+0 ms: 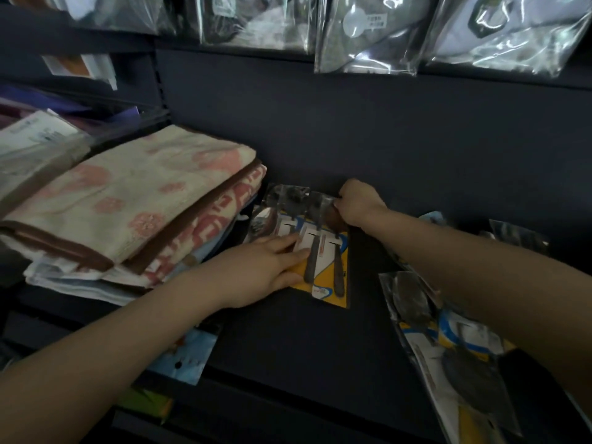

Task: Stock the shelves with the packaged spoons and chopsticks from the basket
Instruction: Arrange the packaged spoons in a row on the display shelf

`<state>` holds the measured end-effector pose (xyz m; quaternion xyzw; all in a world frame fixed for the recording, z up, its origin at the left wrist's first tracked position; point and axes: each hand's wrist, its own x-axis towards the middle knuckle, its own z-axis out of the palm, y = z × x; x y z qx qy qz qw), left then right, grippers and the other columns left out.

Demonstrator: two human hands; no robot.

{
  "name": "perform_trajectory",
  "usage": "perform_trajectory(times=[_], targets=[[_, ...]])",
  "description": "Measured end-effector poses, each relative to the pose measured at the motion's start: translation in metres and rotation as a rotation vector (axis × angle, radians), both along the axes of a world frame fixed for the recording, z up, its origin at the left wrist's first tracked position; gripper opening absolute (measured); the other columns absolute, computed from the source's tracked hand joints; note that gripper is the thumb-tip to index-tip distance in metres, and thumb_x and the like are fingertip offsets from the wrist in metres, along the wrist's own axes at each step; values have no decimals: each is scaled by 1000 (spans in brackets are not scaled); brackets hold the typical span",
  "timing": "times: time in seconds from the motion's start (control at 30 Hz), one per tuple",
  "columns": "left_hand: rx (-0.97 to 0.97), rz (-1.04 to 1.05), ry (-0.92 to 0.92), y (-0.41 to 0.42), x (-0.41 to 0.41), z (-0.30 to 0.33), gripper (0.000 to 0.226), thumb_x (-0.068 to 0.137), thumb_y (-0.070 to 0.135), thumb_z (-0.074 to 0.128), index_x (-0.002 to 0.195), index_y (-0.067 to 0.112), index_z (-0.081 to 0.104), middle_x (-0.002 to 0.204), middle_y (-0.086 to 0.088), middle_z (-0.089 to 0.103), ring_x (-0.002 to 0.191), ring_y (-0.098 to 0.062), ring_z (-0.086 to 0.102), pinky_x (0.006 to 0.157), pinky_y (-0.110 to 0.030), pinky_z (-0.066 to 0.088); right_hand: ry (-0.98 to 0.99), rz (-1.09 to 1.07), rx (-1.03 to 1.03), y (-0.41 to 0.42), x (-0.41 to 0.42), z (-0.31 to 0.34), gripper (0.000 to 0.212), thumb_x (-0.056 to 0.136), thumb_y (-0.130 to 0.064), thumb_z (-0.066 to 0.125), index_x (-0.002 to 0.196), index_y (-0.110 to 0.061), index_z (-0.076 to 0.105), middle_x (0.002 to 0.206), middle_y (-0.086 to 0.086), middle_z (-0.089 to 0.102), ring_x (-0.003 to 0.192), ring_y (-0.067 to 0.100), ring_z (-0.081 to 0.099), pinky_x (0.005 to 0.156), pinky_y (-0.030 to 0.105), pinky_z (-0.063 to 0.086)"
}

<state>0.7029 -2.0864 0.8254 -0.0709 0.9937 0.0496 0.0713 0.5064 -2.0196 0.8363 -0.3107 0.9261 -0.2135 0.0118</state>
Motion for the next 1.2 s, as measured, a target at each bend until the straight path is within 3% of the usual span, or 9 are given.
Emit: perform_trajectory(times=[0.1,0.3,0.53,0.73,0.87,0.93,1.03,1.1,1.2], targets=[[50,7,14,1,8,4,56,96,47,26,146,36,4,157,7,-12,145,-14,-4,117,-28,4,288,132,38,5,1,5,29,92,-9,46,120,-9,54,124,14,55,116,32,51,90,41,47],[-105,14,-18,3,19,6,71,88,60,30,145,38,-5,158,1,-5,145,-17,2,116,-30,13,126,288,177,-6,-5,3,26,95,-18,47,114,-8,61,121,15,61,108,30,58,92,38,50],[-31,32,-47,1,15,8,80,90,54,37,147,24,-11,158,5,0,143,-13,13,110,-20,19,73,183,-61,-17,0,7,23,92,-12,52,108,-8,68,113,13,66,103,28,62,85,37,53],[48,5,-90,-6,19,11,71,93,49,36,147,32,-8,157,11,-4,143,-10,11,110,-18,15,239,175,-24,-19,6,-2,25,93,-9,47,113,-8,63,117,15,63,107,31,58,86,41,52],[36,-7,-93,-10,18,14,70,95,41,39,147,30,-8,158,10,-2,144,-9,8,110,-17,12,423,391,88,-4,12,13,30,95,-14,45,122,-10,56,126,13,50,114,30,51,88,44,49],[-26,-24,-90,-9,18,16,70,96,35,40,147,26,-7,158,5,0,144,-10,6,112,-17,8,385,594,182,7,25,23,31,95,-22,45,121,-10,56,124,11,51,113,28,51,91,44,47],[-60,-29,-96,-9,15,19,68,95,27,42,148,24,0,154,-1,21,139,-16,25,115,-27,22,220,765,389,22,53,17,61,90,-53,44,134,-11,45,137,10,45,126,26,44,104,40,39],[-59,-19,-114,-9,14,19,64,95,24,41,147,22,5,149,-3,31,130,-19,38,105,-35,37,39,715,458,33,66,10,93,76,-75,41,146,-15,26,153,9,24,141,27,25,114,41,29],[-66,-23,-116,-10,13,18,63,96,19,39,148,22,3,152,-1,25,131,-18,37,105,-30,36,-22,662,539,45,72,1,112,71,-78,46,151,-18,-3,160,3,-11,148,23,-4,121,37,11]])
